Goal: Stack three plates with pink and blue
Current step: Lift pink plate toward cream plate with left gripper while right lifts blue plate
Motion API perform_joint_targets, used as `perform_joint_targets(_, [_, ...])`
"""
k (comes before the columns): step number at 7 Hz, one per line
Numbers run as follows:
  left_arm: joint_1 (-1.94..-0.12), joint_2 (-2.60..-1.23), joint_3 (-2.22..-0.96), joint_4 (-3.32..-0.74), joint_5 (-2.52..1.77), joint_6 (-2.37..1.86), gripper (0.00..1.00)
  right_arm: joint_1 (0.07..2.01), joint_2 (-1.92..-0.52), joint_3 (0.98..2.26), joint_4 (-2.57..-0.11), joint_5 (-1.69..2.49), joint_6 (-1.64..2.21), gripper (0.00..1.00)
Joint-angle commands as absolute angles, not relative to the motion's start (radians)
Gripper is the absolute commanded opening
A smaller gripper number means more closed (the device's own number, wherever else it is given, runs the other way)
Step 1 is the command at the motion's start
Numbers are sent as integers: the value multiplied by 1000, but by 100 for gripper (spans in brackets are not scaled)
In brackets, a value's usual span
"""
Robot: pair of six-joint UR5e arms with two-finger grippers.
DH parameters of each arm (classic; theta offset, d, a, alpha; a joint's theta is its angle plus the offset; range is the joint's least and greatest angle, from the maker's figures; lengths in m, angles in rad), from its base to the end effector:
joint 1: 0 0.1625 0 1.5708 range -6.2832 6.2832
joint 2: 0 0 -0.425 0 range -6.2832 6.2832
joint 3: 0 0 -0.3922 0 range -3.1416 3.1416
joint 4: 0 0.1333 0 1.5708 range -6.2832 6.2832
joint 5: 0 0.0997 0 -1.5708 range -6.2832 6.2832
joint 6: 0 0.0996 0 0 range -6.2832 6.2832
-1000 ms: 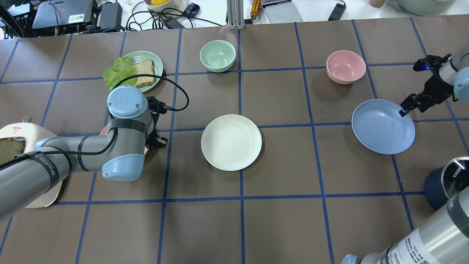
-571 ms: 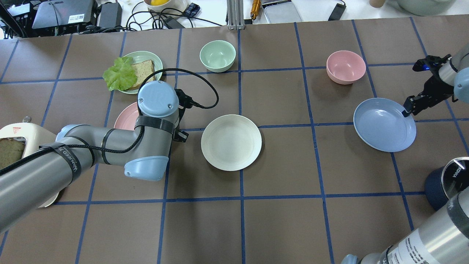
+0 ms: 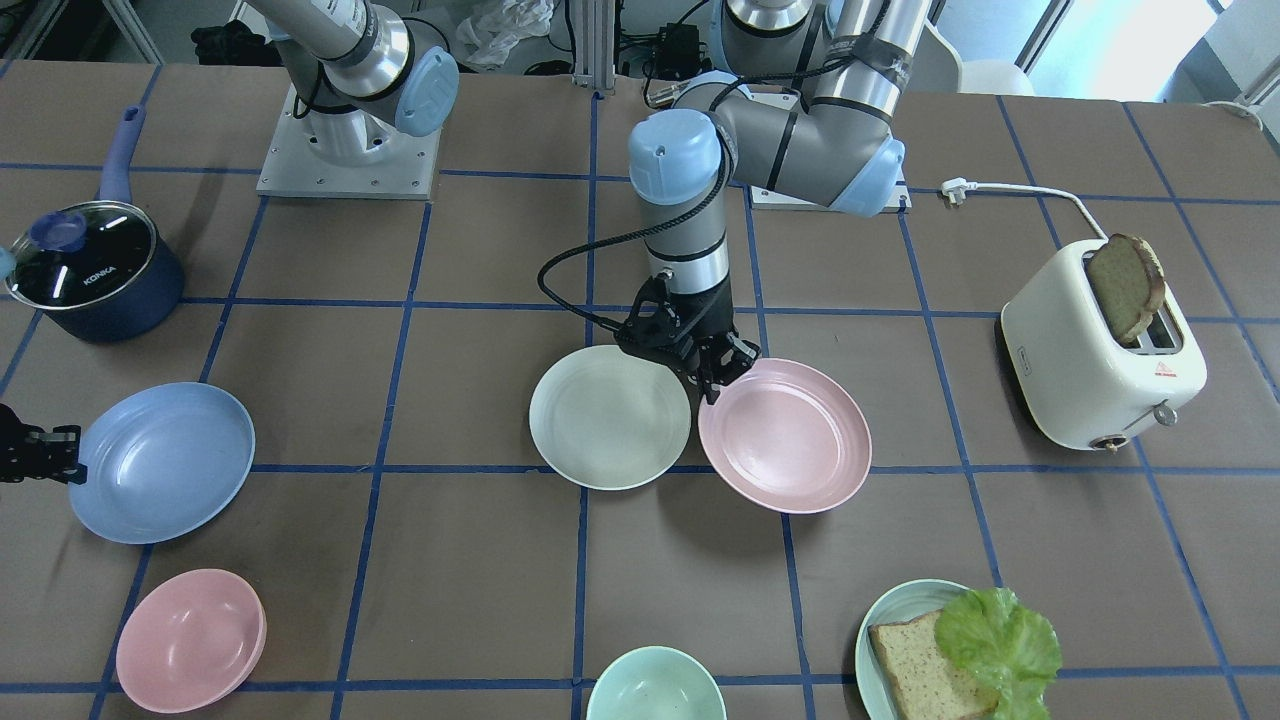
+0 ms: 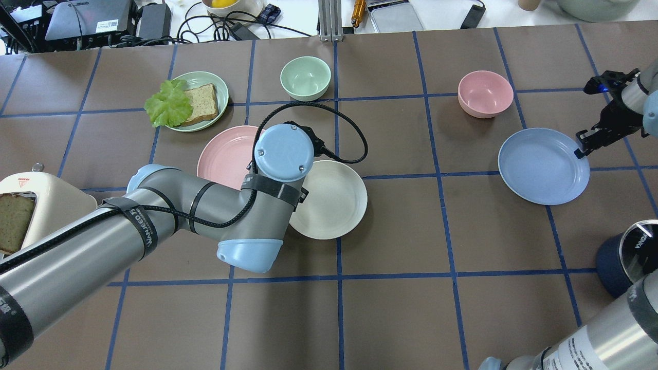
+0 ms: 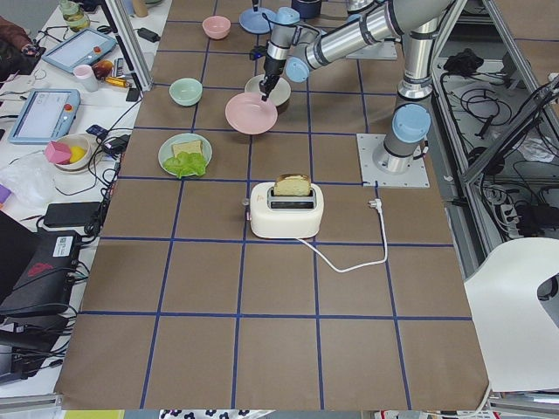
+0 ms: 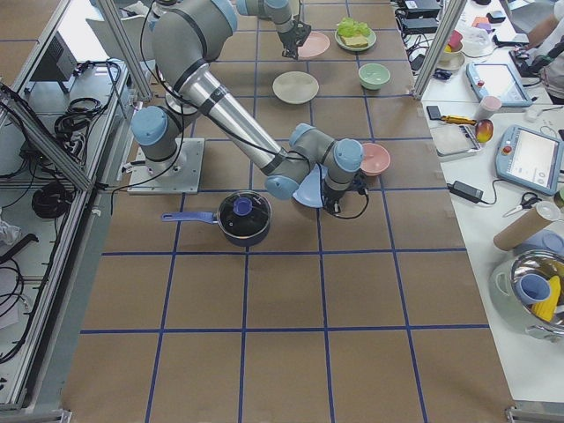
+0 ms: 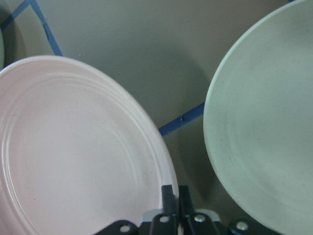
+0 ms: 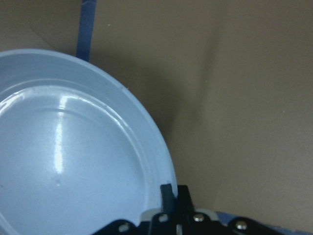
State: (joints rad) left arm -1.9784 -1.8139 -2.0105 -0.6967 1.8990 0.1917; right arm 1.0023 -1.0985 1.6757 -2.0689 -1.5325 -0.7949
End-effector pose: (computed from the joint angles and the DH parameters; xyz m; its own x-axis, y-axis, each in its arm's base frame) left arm -0.3000 -0.4395 0.2539 -0.8028 0.4849 -0.3469 0.5523 0.8240 -0.1263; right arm -0.2148 -0.5908 0.2199 -0.9717 -0.2211 -0.0831 -0.2240 0.9742 0.0281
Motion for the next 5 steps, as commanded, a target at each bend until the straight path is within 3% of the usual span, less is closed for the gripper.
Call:
perform_joint_targets(1, [-2075, -1828, -1950, -754, 1904, 109, 0, 1029, -1112, 1552, -1871, -1558, -798, 0])
perform_joint_targets(3, [-2144, -1836, -1933, -805, 1907, 58, 0, 1058, -1076, 1395, -1650, -1562, -795, 0])
perform_joint_targets(5, [-2180, -1862, -1919, -811, 1907, 29, 0, 1077, -1065, 1358, -1545, -1530, -793, 0])
